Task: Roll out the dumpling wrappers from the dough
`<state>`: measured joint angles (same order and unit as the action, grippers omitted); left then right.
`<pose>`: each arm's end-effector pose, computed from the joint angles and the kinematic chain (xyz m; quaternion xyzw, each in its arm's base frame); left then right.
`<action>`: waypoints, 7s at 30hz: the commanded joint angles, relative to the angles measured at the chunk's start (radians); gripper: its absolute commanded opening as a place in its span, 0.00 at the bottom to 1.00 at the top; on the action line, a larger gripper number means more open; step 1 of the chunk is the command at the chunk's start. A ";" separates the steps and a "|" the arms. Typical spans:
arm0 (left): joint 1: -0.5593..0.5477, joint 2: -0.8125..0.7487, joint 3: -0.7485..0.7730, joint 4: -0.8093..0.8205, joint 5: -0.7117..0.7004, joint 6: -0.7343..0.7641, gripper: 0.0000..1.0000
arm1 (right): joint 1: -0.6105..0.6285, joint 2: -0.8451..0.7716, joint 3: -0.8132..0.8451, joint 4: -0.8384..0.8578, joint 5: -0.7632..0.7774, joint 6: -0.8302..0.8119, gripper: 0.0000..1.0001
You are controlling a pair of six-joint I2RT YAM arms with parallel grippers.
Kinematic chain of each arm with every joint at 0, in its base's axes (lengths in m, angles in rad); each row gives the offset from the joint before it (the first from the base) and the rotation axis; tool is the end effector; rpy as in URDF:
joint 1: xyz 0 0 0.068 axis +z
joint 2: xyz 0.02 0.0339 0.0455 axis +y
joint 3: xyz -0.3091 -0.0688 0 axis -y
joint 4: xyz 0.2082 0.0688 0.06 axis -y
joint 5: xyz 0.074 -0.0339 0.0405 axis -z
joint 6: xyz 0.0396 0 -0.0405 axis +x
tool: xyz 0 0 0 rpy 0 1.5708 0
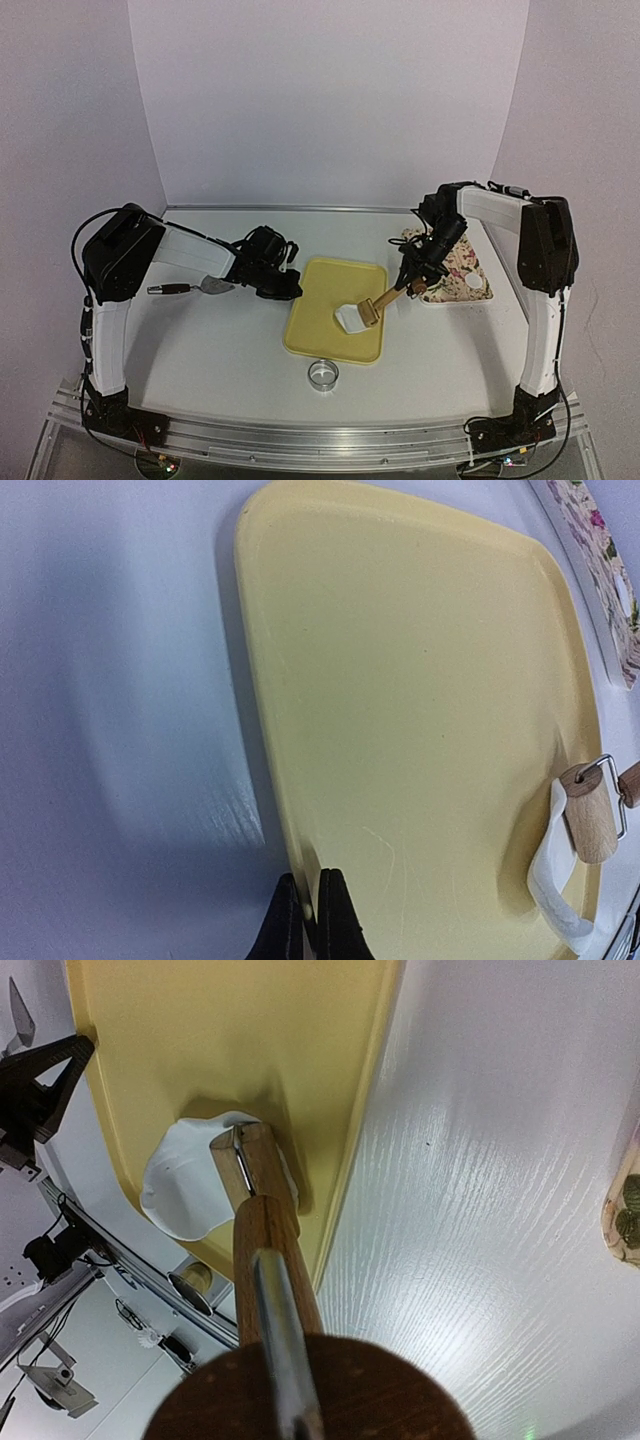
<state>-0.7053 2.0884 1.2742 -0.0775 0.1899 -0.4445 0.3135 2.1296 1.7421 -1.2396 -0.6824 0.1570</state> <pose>0.3229 -0.2847 0.1841 0.1534 0.9266 -0.2553 0.2297 0.3665 0.1451 0.2479 0.0642 -0.9398 -0.3191 0.1038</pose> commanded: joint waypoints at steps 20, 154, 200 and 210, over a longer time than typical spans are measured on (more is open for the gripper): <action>0.001 0.067 0.063 -0.247 -0.053 0.065 0.00 | -0.039 -0.092 0.252 -0.131 0.016 0.051 0.00; 0.076 0.130 0.086 -0.272 -0.063 0.121 0.00 | 0.077 0.098 -0.120 0.005 0.397 0.063 0.00; 0.023 0.140 0.065 -0.283 -0.060 0.040 0.00 | 0.369 0.297 0.025 0.145 0.237 0.232 0.00; 0.020 0.135 0.061 -0.286 -0.059 0.038 0.00 | 0.389 0.327 0.044 0.145 0.229 0.232 0.00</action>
<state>-0.6621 2.1433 1.3876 -0.1829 0.1761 -0.3355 0.5903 2.2693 1.8663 -1.1627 -0.8173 0.3325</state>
